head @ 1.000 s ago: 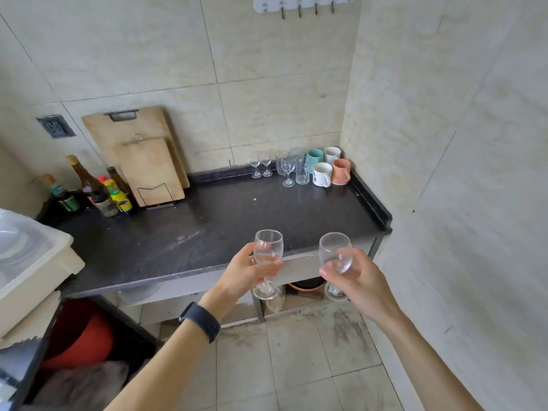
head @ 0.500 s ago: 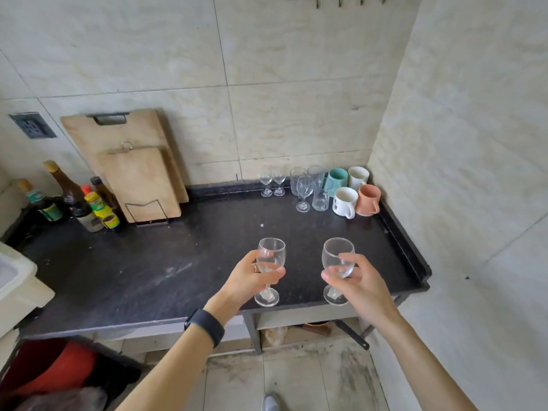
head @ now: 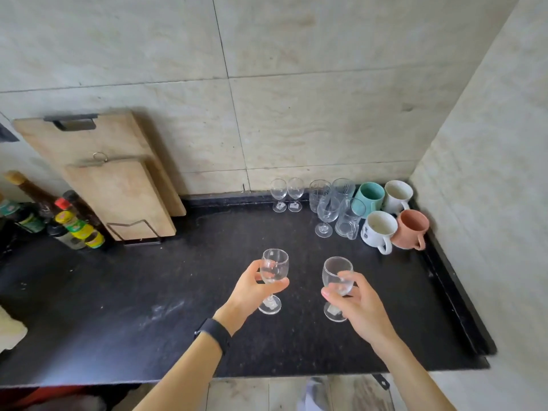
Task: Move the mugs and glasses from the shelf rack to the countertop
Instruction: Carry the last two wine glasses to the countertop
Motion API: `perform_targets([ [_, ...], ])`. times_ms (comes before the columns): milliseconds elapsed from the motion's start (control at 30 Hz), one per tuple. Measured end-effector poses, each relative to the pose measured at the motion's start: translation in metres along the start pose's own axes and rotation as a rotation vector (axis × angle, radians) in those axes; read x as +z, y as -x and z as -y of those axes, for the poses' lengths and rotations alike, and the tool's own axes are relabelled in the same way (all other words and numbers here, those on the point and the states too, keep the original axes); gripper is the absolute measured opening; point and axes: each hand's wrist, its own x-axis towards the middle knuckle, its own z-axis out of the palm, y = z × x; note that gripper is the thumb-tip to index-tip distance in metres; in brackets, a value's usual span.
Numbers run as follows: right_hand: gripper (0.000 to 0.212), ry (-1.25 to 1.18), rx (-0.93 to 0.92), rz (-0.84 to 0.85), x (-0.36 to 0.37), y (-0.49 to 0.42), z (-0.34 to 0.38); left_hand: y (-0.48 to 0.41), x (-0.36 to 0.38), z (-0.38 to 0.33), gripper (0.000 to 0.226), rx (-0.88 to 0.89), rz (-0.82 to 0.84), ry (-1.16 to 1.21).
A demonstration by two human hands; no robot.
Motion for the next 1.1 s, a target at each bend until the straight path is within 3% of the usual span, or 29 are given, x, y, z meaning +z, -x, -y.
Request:
perform_targets([
  [267,0.042,-0.293,0.224,0.123,0.005,-0.104,0.006,-0.074,0.008,0.005,0.046,-0.26,-0.069,0.247],
  [433,0.034,-0.279,0.22,0.157,0.008,-0.13,0.014,-0.097,0.004,-0.007,0.049,-0.237,-0.017,0.274],
  [533,0.016,-0.198,0.251,0.188,0.004,-0.131,0.017,-0.092,0.008,-0.016,0.045,-0.219,-0.007,0.187],
  [600,0.022,-0.1,0.361,0.192,0.03,-0.201,-0.031,-0.171,0.008,0.036,0.039,-0.324,0.061,0.12],
  [667,0.028,0.009,0.326,0.214,0.033,-0.197,-0.028,-0.168,0.008,0.034,0.029,-0.279,0.0,-0.006],
  [867,0.012,0.013,0.238,0.161,0.048,-0.204,-0.019,-0.181,-0.005,0.025,0.012,-0.241,-0.082,-0.2],
  [1100,0.01,0.044,0.15,0.111,0.066,-0.224,-0.013,-0.208,-0.017,0.019,0.016,-0.195,-0.144,-0.276],
])
